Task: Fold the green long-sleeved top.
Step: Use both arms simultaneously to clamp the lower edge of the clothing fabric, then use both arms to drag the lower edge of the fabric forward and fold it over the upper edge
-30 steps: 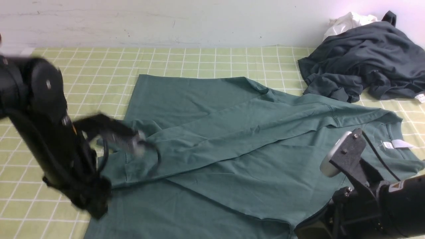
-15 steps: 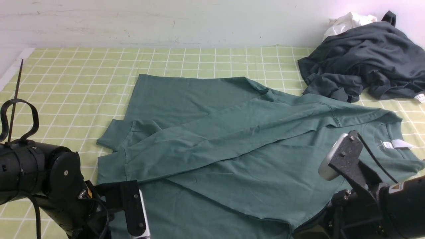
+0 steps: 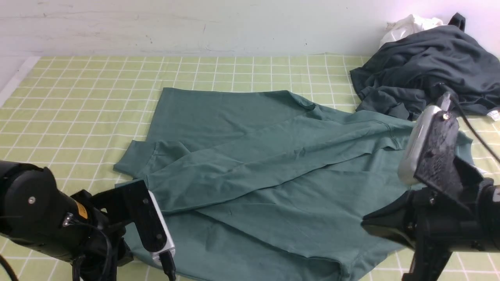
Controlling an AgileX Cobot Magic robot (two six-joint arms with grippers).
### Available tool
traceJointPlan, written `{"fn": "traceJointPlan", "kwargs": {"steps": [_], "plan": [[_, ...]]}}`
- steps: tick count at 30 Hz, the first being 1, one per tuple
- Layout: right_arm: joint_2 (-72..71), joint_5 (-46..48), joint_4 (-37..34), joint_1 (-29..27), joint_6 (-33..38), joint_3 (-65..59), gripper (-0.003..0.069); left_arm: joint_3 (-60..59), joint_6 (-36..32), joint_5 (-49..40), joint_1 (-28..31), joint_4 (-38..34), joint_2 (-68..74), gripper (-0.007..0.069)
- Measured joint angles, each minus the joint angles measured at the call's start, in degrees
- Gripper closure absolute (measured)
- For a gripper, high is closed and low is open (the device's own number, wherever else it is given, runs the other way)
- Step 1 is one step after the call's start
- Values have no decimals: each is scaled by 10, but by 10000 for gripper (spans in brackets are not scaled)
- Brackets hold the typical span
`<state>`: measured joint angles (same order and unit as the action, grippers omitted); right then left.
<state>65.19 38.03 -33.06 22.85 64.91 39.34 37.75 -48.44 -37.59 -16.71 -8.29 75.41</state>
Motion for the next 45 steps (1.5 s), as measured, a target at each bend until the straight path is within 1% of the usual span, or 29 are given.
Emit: {"fn": "traceJointPlan", "kwargs": {"steps": [1, 3, 6, 8, 10, 11, 12, 15, 16, 18, 23, 25, 26, 28, 29, 30, 31, 32, 33, 34, 36, 37, 39, 42, 44, 45], "plan": [[21, -4, 53, 0, -7, 0, 648, 0, 1, -1, 0, 0, -8, 622], [58, -4, 129, 0, -37, 0, 607, 0, 3, -2, 0, 0, -13, 622], [123, -10, 239, 0, -99, 0, 518, 0, 5, -2, 0, 0, -13, 622], [166, -18, 307, 0, -142, 0, 446, 0, 5, -2, 0, 0, -13, 622], [191, -23, 354, 0, -167, 0, 402, 0, 5, -2, 0, 0, -13, 622], [213, -30, 398, 0, -192, 0, 368, 0, 5, -2, 0, 0, -13, 622], [223, -34, 426, 0, -209, 0, 353, 0, 5, -2, 0, 0, -13, 622], [239, -56, 477, 0, -248, 0, 340, 0, 5, -2, 0, 0, -13, 623], [245, -69, 494, 0, -265, 0, 342, 0, 5, -3, 0, -2, -13, 624], [252, -87, 507, 0, -278, 1, 351, 0, 5, -6, 0, -7, -13, 623], [270, -97, 513, 0, -284, 6, 406, 0, 5, -11, 0, -10, -13, 623], [274, -94, 513, 1, -286, 9, 462, 0, 5, -11, 0, -11, -13, 623], [274, -94, 513, 1, -286, 9, 468, 0, 5, -12, 0, -11, -13, 623], [273, -84, 511, 1, -292, 12, 538, 1, 11, -13, 0, -11, -13, 623], [272, -77, 511, 1, -297, 17, 573, 5, 23, -17, 0, -11, -13, 623], [269, -65, 511, 1, -305, 26, 608, 15, 50, -21, 0, -11, -13, 623], [268, -59, 511, 1, -309, 27, 620, 17, 62, -24, 0, -11, -13, 623], [255, -37, 511, 1, -326, 48, 651, 40, 115, -29, 2, -9, -13, 623], [250, -30, 513, 1, -333, 56, 657, 48, 136, -31, 4, -8, -13, 623], [244, -13, 519, 1, -346, 78, 662, 69, 186, -30, 12, -4, -12, 623], [242, -4, 525, 1, -356, 98, 662, 88, 226, -26, 21, 0, -9, 624], [242, 5, 531, 1, -362, 118, 662, 108, 265, -17, 35, 4, -4, 624], [246, 9, 541, -2, -366, 148, 662, 143, 318, 4, 52, 5, 13, 623], [267, -9, 542, -20, -367, 201, 662, 222, 350, 34, 71, 10, 68, 622], [287, -33, 544, -36, -370, 225, 662, 270, 355, 39, 77, 13, 102, 622], [308, -58, 544, -52, -372, 248, 662, 312, 355, 47, 81, 14, 145, 622]]}}
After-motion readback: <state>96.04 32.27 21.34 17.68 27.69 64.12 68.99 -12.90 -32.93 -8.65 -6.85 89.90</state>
